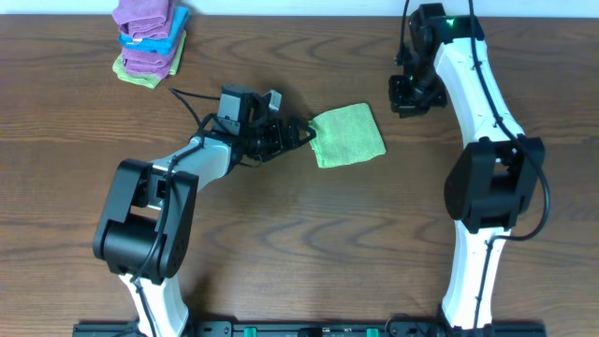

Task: Fold the cloth

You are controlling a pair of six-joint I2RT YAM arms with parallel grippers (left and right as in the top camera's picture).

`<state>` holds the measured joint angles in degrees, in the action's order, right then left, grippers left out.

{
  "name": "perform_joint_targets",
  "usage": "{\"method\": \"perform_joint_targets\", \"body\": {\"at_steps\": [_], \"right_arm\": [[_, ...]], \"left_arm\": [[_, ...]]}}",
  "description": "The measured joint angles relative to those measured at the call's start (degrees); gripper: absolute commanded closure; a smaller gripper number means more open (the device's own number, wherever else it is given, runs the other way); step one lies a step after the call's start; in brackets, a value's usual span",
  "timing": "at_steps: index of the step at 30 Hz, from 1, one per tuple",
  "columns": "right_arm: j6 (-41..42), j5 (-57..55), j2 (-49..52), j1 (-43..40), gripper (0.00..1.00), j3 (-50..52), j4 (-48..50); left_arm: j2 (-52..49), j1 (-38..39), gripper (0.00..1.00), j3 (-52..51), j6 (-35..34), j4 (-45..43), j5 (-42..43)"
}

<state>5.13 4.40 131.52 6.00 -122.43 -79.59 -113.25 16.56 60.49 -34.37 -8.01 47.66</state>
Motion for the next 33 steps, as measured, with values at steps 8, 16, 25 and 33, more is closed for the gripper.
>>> {"method": "perform_joint_targets", "body": {"at_steps": [8, 16, 25, 33], "right_arm": [[-0.07, 1.25, 0.00, 0.00, 0.98, 0.11, 3.45], [-0.17, 2.60, 2.21, 0.00, 0.98, 0.70, 4.46], [-0.15, 4.04, 8.76, 0.83, 0.99, 1.16, 5.62], [-0.15, 5.40, 9.53, 2.47, 0.99, 1.42, 6.69]], "left_arm": [[-2.60, 1.77, 0.12, 0.00, -2.80, -3.96, 0.57], [-3.39, 2.29, 0.11, 0.00, -4.44, -4.90, 0.39], [-5.03, 2.80, 0.12, 0.07, -7.04, -9.22, 1.18], [-5.51, 2.80, 0.11, 0.35, -8.00, -9.84, 1.75]]}}
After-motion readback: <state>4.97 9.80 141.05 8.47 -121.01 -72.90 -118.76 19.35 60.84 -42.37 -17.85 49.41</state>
